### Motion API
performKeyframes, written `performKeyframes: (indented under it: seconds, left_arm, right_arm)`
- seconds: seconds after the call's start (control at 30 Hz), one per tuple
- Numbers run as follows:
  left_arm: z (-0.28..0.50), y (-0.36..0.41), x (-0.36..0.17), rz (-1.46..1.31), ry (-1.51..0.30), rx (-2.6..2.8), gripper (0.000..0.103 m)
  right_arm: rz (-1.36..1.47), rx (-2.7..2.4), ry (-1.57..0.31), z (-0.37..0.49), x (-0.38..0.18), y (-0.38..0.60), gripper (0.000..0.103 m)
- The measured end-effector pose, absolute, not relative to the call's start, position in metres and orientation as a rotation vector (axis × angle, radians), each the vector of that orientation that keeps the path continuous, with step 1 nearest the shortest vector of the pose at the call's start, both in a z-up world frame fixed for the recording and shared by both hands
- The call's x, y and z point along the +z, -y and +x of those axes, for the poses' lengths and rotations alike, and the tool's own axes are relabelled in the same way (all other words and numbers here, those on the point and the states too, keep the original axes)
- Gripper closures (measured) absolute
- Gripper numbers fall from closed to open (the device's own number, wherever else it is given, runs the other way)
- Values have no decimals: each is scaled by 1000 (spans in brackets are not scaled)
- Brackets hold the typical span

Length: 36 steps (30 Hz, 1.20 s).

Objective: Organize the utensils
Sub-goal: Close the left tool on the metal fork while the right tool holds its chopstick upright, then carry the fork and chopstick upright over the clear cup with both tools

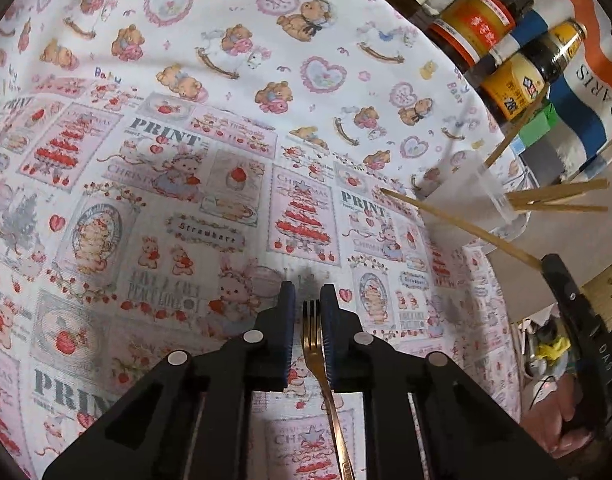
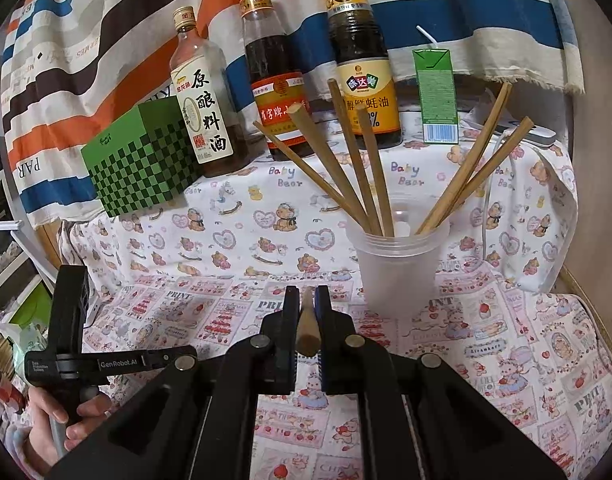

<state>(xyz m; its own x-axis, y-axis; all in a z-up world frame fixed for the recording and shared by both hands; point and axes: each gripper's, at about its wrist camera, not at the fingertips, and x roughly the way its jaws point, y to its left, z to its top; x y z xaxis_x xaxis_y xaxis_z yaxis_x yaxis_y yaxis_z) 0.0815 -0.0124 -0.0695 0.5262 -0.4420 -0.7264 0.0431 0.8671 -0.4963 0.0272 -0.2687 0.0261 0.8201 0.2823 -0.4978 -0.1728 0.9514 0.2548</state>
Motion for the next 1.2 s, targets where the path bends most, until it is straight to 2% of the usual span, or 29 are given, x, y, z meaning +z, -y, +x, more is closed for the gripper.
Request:
performKeyframes:
  seconds: [0.27,0.33,0.53,0.73,0.93,1.2]
  left_arm:
    - [80,8,-68,-464,-996,-262,96]
    - [76,10,-62,-427,-976,-235,102]
    - [64,14,-39,-351,-884,-208,102]
    - [43,30,-7,-184,-713,-169,102]
    - [-1,54,34,18,-409,-104,102]
    - [-16,79,86,9,-271,-160,102]
  right_arm:
    - [198,241,-559,27,26,269,95]
    - [196,240,-558,27,26,269,95]
    - [213,236,-503,20,34,275,95]
    - [243,267,-351,-2,57,290,95]
    - [275,249,-249,-20,74,303,95]
    - [301,230,-188,-34,93,322,95]
